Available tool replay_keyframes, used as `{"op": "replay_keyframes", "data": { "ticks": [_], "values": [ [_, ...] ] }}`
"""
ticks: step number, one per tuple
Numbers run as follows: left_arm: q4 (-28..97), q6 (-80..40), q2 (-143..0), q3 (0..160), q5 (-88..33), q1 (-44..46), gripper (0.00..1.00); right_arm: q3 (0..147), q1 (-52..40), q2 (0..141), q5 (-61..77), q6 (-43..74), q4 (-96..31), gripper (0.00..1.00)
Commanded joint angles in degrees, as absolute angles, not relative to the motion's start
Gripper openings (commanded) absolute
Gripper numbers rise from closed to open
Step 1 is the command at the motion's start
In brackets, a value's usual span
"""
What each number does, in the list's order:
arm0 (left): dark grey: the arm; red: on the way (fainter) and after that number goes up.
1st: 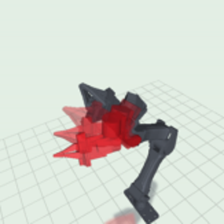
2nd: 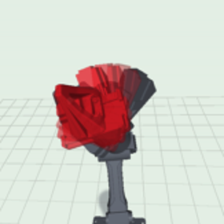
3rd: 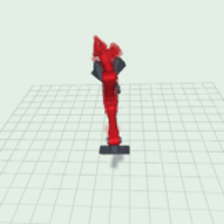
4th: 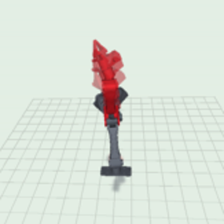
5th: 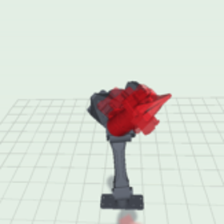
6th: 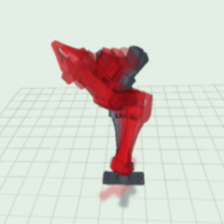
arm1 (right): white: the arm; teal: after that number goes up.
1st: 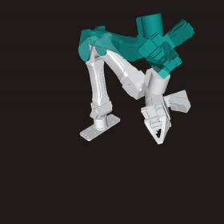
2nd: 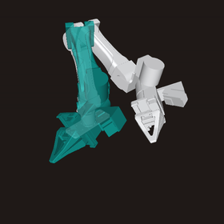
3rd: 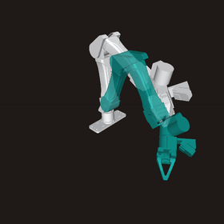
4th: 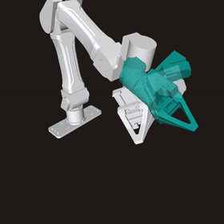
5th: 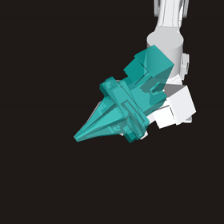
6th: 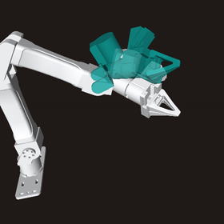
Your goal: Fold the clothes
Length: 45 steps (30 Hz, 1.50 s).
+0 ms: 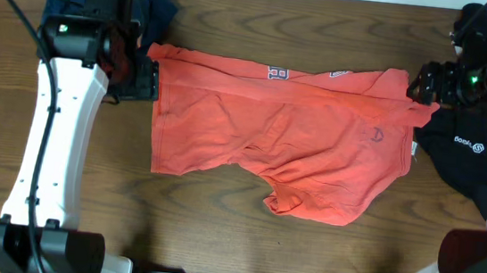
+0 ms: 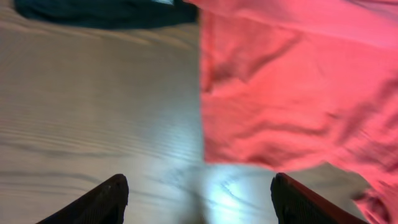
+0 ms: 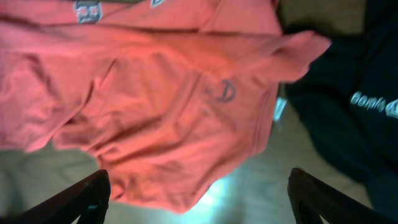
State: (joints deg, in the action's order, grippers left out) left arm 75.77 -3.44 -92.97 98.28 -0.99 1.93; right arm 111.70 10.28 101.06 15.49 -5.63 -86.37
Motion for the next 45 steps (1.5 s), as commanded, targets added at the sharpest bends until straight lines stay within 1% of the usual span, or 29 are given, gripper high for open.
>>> {"op": "replay_keyframes", "data": {
  "ticks": [1,4,10,15,17,20,24,27,32,35,38,40,43,45],
  "values": [
    [77.89,-5.06,-91.66,97.76,-9.80,2.15,0.75,112.33,7.66,99.81,16.69,-4.51,-88.92,0.89],
    [79.72,-5.19,-91.66,94.41,-10.33,2.96,0.75,112.03,4.73,99.74,14.72,-3.51,-92.01,0.92],
    [77.71,-10.96,-91.59,81.95,-10.31,4.93,0.76,108.79,-1.17,99.74,7.64,2.44,-92.18,0.93],
    [69.58,-16.93,-90.87,68.90,-10.31,6.52,0.75,103.18,-4.75,99.74,7.29,5.32,-89.58,0.90],
    [66.13,-19.16,-90.45,64.88,-10.28,6.74,0.74,99.70,-6.39,99.72,7.27,6.31,-87.85,0.88],
    [61.54,-21.61,-89.89,59.83,-10.22,6.79,0.72,94.52,-9.02,99.72,7.29,8.23,-84.66,0.88],
    [55.70,-22.81,-89.82,54.65,-8.25,6.79,0.70,89.41,-13.02,99.72,7.29,9.87,-79.72,0.86],
    [50.92,-23.03,-89.84,51.22,-5.10,6.79,0.70,87.26,-15.75,99.72,7.31,10.33,-76.34,0.86],
    [43.22,-22.96,-89.84,47.09,-3.36,6.68,0.71,85.49,-18.87,99.74,7.27,10.70,-73.12,0.85],
    [38.83,-22.79,-89.84,45.19,-1.56,6.68,0.71,84.99,-19.62,99.74,7.25,10.68,-72.36,0.84],
    [34.24,-22.81,-89.84,43.35,-1.48,6.68,0.71,84.95,-19.75,99.74,7.27,10.68,-72.27,0.81],
    [31.48,-22.79,-89.84,42.35,-1.45,6.68,0.69,84.95,-19.75,99.74,7.27,10.70,-72.29,0.79],
    [28.71,-22.79,-89.84,41.71,-0.73,6.68,0.63,84.95,-19.79,99.74,7.27,10.70,-72.23,0.78],
    [27.29,-22.76,-89.86,41.71,-0.34,6.68,0.52,84.95,-19.81,99.74,7.29,10.70,-72.20,0.77]
  ]
}}
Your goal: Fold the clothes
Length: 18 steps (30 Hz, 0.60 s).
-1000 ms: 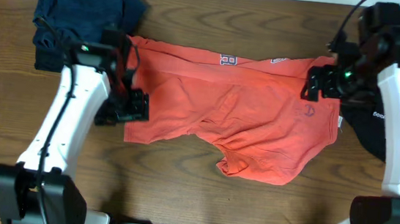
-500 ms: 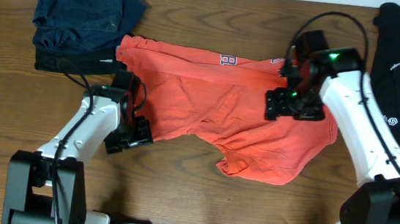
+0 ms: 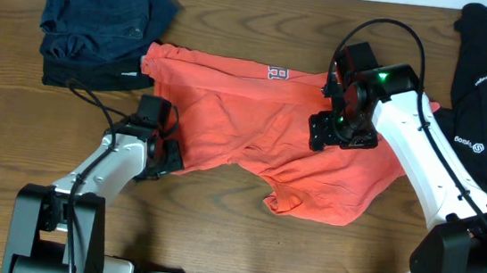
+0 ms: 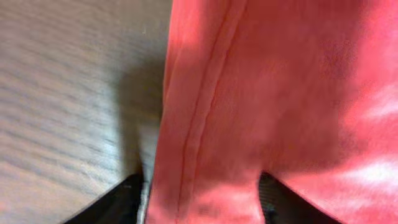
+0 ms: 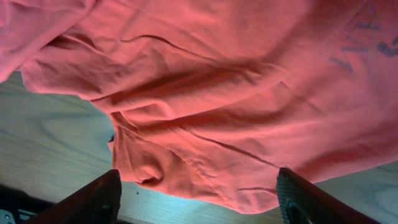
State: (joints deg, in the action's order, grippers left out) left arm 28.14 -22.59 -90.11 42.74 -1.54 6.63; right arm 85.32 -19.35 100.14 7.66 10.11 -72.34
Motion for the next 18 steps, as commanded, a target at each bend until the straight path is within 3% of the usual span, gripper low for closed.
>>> {"op": "replay_keyframes", "data": {
  "ticks": [1,4,6,7,18],
  "values": [
    [26.70,-22.81,-89.86,41.71,-0.36,6.68,0.43,84.95,-19.79,99.74,7.29,10.70,-72.25,0.76],
    [26.02,-22.83,-89.86,41.71,-0.40,6.68,0.26,84.95,-19.86,99.74,7.29,10.70,-72.66,0.71],
    [26.30,-22.81,-89.86,41.71,-0.40,6.68,0.08,84.95,-19.97,99.74,7.38,10.70,-73.38,0.69],
    [26.63,-22.83,-89.86,41.71,-0.40,6.68,0.06,84.95,-20.08,99.74,7.53,10.70,-73.78,0.69],
    [26.55,-22.81,-83.66,44.18,-0.38,3.09,0.06,84.47,-25.58,99.74,8.23,14.52,-80.09,0.65]
  ]
}}
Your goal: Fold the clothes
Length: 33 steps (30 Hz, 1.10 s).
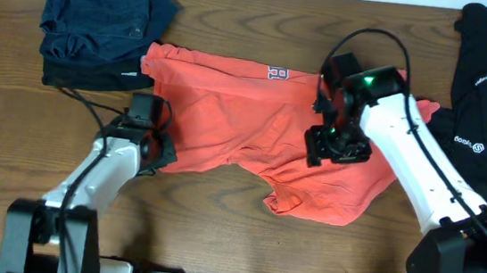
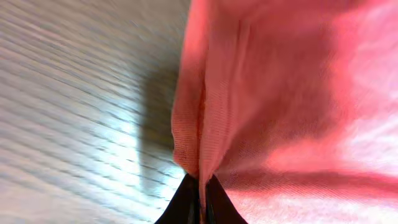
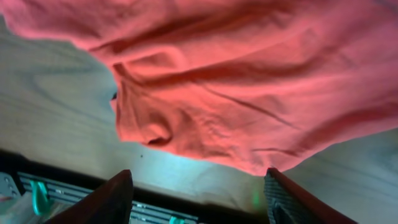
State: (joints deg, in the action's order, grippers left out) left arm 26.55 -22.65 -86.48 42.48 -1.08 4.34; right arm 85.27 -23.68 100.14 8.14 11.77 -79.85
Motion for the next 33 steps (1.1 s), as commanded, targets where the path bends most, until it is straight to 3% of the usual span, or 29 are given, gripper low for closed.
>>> {"op": "replay_keyframes", "data": {
  "ticks": [1,7,16,23,28,32,33],
  "values": [
    [26.63,-22.79,-82.98,44.18,-0.38,2.68,0.06,83.90,-26.35,99.74,7.20,15.62,-80.14,0.65],
    [26.70,-22.72,-81.95,44.18,-0.38,0.71,0.06,76.03,-30.37,99.74,6.02,17.76,-76.40,0.65],
    [26.63,-22.11,-81.95,44.18,-0.38,-1.21,0.06,67.64,-37.30,99.74,7.92,15.59,-67.83,0.77],
    [26.63,-21.47,-81.95,44.18,-0.38,-2.09,0.06,61.21,-39.03,99.74,7.29,15.81,-58.04,0.74],
    [26.65,-21.47,-81.95,44.18,-0.38,-2.09,0.06,58.24,-38.96,99.74,5.34,18.46,-53.67,0.52],
    [26.72,-21.47,-81.95,44.18,-0.38,-2.09,0.06,58.37,-38.52,99.63,2.76,21.28,-54.54,0.04],
    [26.72,-21.47,-81.95,44.18,-0.38,-2.09,0.06,58.63,-38.00,99.61,2.83,21.89,-55.13,0.01]
  ]
}}
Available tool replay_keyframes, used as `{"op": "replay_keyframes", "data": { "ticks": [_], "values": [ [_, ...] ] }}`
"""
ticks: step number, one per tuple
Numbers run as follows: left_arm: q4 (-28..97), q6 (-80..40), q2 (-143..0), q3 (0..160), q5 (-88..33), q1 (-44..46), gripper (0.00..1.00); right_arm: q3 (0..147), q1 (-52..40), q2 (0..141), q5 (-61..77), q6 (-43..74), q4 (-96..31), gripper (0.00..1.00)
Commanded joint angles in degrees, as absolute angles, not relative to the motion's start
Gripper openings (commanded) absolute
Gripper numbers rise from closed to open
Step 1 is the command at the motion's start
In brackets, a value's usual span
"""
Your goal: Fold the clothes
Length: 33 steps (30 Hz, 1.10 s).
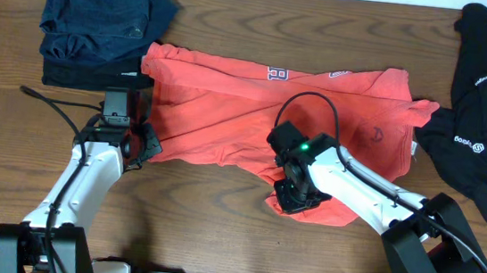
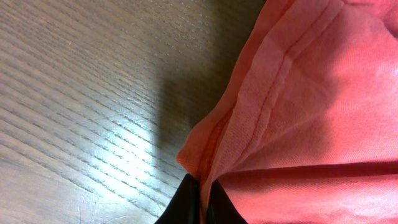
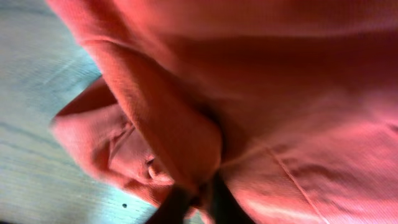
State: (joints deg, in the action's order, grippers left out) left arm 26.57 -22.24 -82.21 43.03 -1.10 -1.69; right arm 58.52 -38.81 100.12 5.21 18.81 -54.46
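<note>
An orange T-shirt (image 1: 264, 112) lies spread across the middle of the wooden table, its print along the far edge. My left gripper (image 1: 146, 143) is shut on the shirt's near-left corner, and the hem (image 2: 249, 130) is pinched between the black fingertips (image 2: 193, 208). My right gripper (image 1: 290, 195) is shut on the bunched fold (image 3: 168, 143) at the shirt's near edge, where the cloth puckers around the fingertips (image 3: 214, 202).
A pile of dark navy clothes (image 1: 103, 15) sits at the far left, touching the shirt's corner. A black garment with white lettering (image 1: 478, 123) lies at the far right. Bare wood (image 1: 8, 159) runs along the near edge.
The right gripper has gone from open above the shirt's right middle down to its near edge and shut on the bunched fold. The left gripper still pinches the corner, drawn a little leftward.
Both grippers were open at the shirt's far corners, left and right. Then the left was low at the near-left corner and the right hovered over the shirt's middle. Then the left shut on the corner. Now both hold the near edge.
</note>
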Motion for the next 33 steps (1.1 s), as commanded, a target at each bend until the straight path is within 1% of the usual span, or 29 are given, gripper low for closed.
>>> {"op": "replay_keyframes", "data": {
  "ticks": [1,5,8,11,13,16,22,24,28,30,33],
  "values": [
    [26.74,-21.47,-81.95,44.18,-0.38,-2.09,0.06,59.00,-37.54,99.46,3.05,21.93,-55.94,0.01],
    [26.94,-21.47,-81.95,44.18,-0.38,-2.26,0.06,62.04,-34.81,97.67,3.22,21.08,-60.86,0.01],
    [27.40,-21.50,-81.95,44.18,-0.38,-3.01,0.06,66.94,-31.55,95.18,3.25,16.88,-65.43,0.01],
    [27.99,-21.47,-81.95,44.18,-0.38,-3.86,0.06,71.40,-28.62,94.21,3.27,12.60,-67.02,0.01],
    [28.23,-21.50,-81.95,44.18,-0.38,-4.34,0.06,73.43,-26.79,94.32,3.44,9.74,-65.30,0.01],
    [28.16,-21.50,-81.95,44.18,-0.38,-4.38,0.06,73.45,-24.99,95.00,3.90,6.94,-59.22,0.01],
    [28.21,-21.50,-81.95,44.18,-0.38,-4.38,0.06,73.43,-23.64,101.25,3.77,3.25,-49.84,0.01],
    [28.18,-21.47,-81.95,44.18,-0.38,-4.38,0.06,73.45,-23.16,103.50,2.50,3.09,-47.11,0.09],
    [28.18,-21.50,-81.95,44.18,-0.38,-4.38,0.06,73.54,-20.49,105.23,0.32,3.18,-41.80,0.29],
    [28.16,-21.50,-81.95,44.18,-0.40,-4.38,0.06,74.83,-18.46,105.23,2.59,3.77,-40.32,0.29],
    [28.12,-21.50,-81.95,44.18,-0.38,-4.38,0.06,76.82,-15.90,105.23,4.21,3.75,-39.46,0.22]
  ]
}}
